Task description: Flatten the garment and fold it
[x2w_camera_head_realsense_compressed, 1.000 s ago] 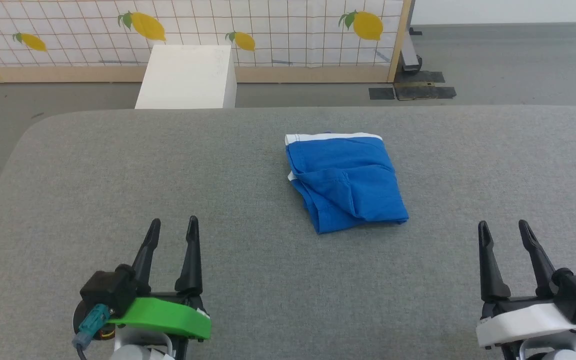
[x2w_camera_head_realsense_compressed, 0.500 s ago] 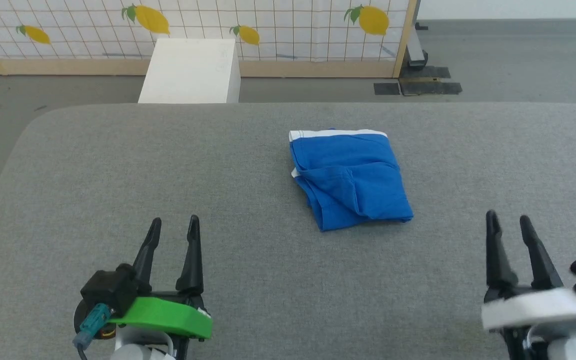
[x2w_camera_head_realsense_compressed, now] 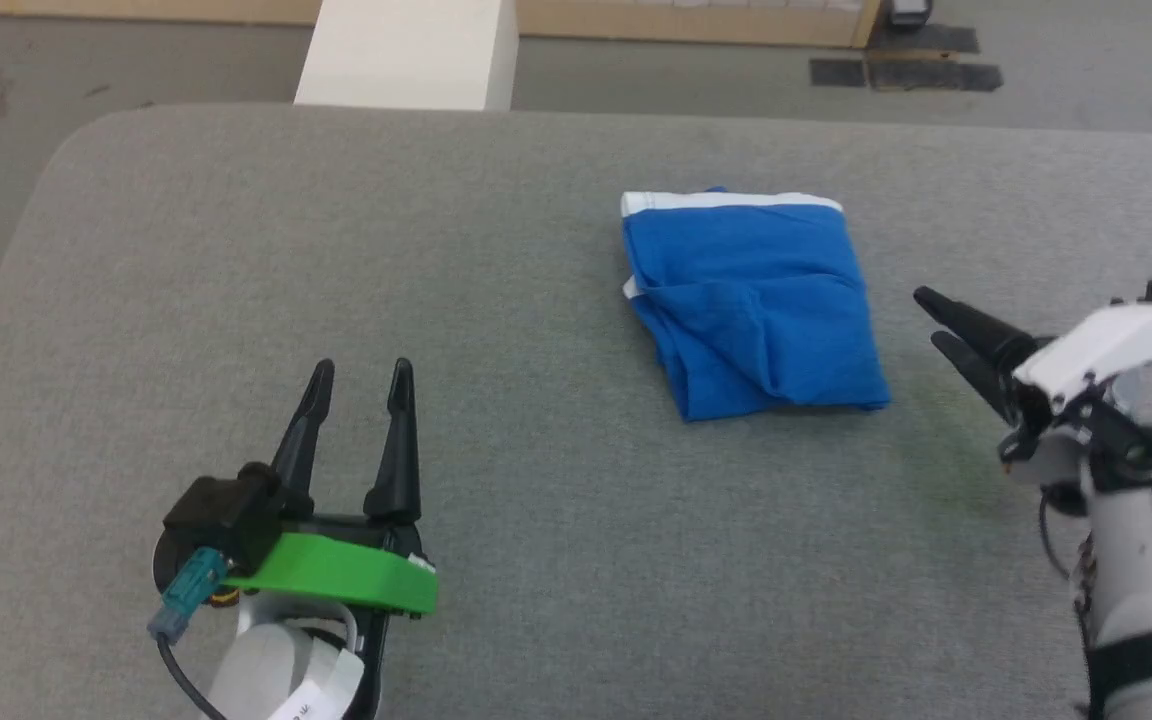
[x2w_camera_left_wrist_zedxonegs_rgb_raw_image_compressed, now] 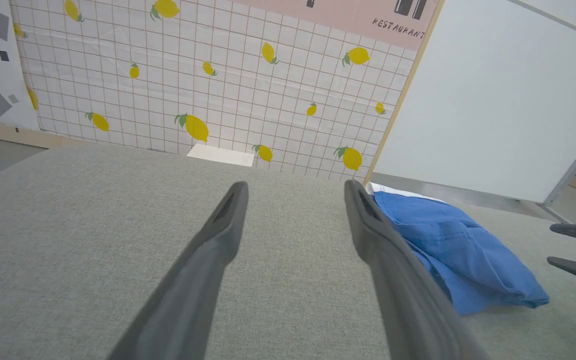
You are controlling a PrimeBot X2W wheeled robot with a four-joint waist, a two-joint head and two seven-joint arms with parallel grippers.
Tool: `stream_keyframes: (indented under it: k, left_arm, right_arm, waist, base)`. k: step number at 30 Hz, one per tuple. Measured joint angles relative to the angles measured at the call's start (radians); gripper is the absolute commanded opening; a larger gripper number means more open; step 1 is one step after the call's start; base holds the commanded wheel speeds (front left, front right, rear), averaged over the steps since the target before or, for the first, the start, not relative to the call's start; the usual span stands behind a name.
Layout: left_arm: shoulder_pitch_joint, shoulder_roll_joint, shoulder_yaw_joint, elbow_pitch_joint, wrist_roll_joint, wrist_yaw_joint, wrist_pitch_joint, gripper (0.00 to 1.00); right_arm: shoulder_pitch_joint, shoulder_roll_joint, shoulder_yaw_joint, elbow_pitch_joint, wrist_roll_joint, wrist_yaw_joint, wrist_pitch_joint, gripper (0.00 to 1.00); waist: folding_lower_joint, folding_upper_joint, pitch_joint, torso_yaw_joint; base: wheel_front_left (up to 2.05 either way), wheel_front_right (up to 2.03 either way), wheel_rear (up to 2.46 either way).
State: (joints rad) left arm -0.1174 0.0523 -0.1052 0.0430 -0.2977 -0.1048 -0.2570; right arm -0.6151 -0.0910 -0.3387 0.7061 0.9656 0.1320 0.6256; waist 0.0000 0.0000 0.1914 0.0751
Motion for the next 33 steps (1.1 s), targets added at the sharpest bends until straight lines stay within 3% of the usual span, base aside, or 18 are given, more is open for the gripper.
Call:
stream_keyframes:
  k: [7,13,17,18,19,20,21,28,33]
  left_arm:
    - [-0.035,0.0,-0.016,-0.008,-0.003,0.0,0.0,1.0]
    - [-0.062,0.0,-0.036,-0.017,-0.01,0.002,0.0,1.0]
    - [-0.068,0.0,-0.042,-0.025,-0.011,0.006,0.0,1.0]
    - [-0.068,0.0,-0.042,-0.026,-0.011,0.006,0.0,1.0]
    - [-0.068,0.0,-0.041,-0.026,-0.012,0.006,0.0,1.0]
    - [-0.068,0.0,-0.042,-0.026,-0.012,0.007,0.0,1.0]
    - [-0.068,0.0,-0.042,-0.026,-0.012,0.009,0.0,1.0]
    - [-0.067,0.0,-0.035,-0.028,-0.012,0.014,0.0,1.0]
    - [-0.064,0.0,-0.021,-0.035,-0.005,0.015,0.0,1.0]
  right_arm:
    - [-0.208,-0.046,-0.05,0.212,-0.151,0.0,0.219,1.0]
    - [-0.289,-0.075,-0.082,0.304,-0.297,0.0,0.277,1.0]
    - [-0.327,-0.06,-0.096,0.319,-0.353,0.0,0.313,1.0]
    - [-0.335,-0.052,-0.098,0.318,-0.359,0.0,0.326,0.93]
    - [-0.339,-0.045,-0.099,0.316,-0.362,0.0,0.337,0.47]
    - [-0.342,-0.035,-0.1,0.31,-0.368,0.0,0.346,0.27]
    - [-0.342,-0.028,-0.099,0.3,-0.374,0.0,0.354,0.0]
    - [-0.31,0.002,-0.085,0.189,-0.422,0.0,0.374,0.0]
    - [-0.249,0.011,0.041,0.036,-0.486,0.0,0.401,0.0]
  waist:
    - [0.0002,0.0,0.052,0.054]
    - [0.0002,0.0,0.09,0.104]
    - [0.0002,0.0,0.114,0.132]
    - [0.0002,0.0,0.12,0.138]
    - [0.0002,0.0,0.124,0.142]
    - [0.0002,0.0,0.128,0.147]
    - [0.0002,0.0,0.132,0.152]
    - [0.0002,0.0,0.127,0.145]
    - [0.0001,0.0,0.119,0.106]
  base:
    - [0.0,0.0,0.0]
    - [0.0,0.0,0.0]
    - [0.0,0.0,0.0]
    - [0.0,0.0,0.0]
    - [0.0,0.0,0.0]
    - [0.0,0.0,0.0]
    - [0.0,0.0,0.0]
    - [0.0,0.0,0.0]
    - [0.0,0.0,0.0]
